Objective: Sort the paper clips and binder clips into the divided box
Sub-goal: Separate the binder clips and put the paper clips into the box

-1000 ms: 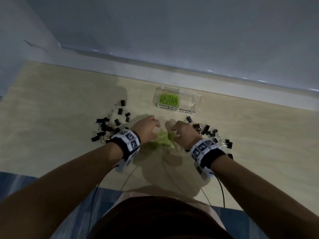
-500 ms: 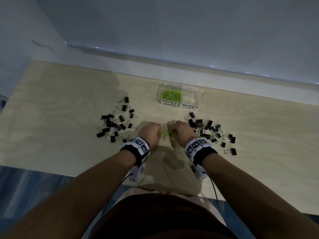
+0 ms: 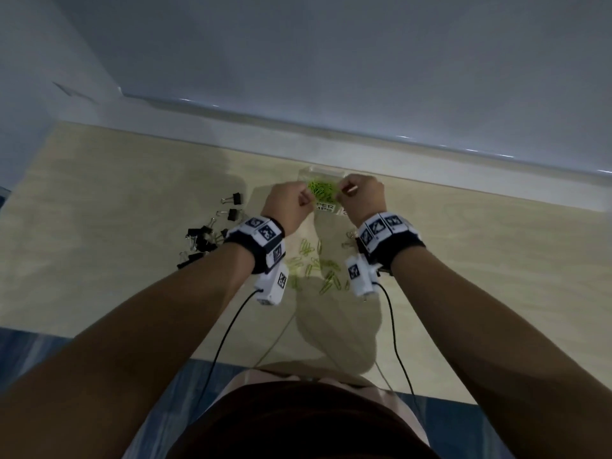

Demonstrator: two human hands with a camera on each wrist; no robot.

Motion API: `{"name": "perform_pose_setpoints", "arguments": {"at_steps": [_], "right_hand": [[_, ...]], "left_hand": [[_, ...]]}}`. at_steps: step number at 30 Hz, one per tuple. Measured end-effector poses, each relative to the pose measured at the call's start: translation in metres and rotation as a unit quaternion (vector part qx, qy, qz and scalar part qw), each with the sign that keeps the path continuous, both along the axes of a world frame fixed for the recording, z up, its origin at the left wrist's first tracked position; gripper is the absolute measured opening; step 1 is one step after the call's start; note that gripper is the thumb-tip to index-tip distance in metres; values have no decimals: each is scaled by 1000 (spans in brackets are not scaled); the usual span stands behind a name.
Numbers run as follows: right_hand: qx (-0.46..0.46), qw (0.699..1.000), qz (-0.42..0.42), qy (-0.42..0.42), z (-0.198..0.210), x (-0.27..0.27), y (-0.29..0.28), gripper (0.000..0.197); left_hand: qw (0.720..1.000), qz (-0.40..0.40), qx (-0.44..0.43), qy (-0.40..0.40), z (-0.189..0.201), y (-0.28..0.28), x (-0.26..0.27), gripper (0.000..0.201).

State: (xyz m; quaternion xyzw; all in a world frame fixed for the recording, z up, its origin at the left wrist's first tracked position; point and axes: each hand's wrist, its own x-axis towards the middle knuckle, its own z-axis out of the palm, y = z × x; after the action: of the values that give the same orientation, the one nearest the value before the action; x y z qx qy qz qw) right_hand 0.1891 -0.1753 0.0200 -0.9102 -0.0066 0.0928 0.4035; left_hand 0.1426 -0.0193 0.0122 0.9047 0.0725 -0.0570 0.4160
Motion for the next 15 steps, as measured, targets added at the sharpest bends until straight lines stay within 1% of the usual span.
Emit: {"name": "perform_pose_setpoints", "arguments": {"at_steps": [2,4,7,9,11,13,15], "right_hand": [[-21,1000,0,13,0,18,7,9],[-45,998,28,37,-4,28,11,17],[-67,996,46,37,-7,25,4,27],[-72,996,59,4,-5,12,-8,26],[-78,993,88,-12,-6,-7,-21,25],[-109,985,133,23,-9,-29,-33,23],[-159,967,185,75,-18,-49,-42,23]], "left_hand": [[1000,17,2,-20,9,-3,20,7],[999,30,22,-26,13,-8,37,8],[998,26,60,-10,9,-16,56,10],[997,0,79,17,3,-19,63,11],[994,-29,100,25,-2,-20,62,18],[990,-60,125,-7,-4,-20,49,20],[984,-104,138,-31,-4,-18,24,17]]}}
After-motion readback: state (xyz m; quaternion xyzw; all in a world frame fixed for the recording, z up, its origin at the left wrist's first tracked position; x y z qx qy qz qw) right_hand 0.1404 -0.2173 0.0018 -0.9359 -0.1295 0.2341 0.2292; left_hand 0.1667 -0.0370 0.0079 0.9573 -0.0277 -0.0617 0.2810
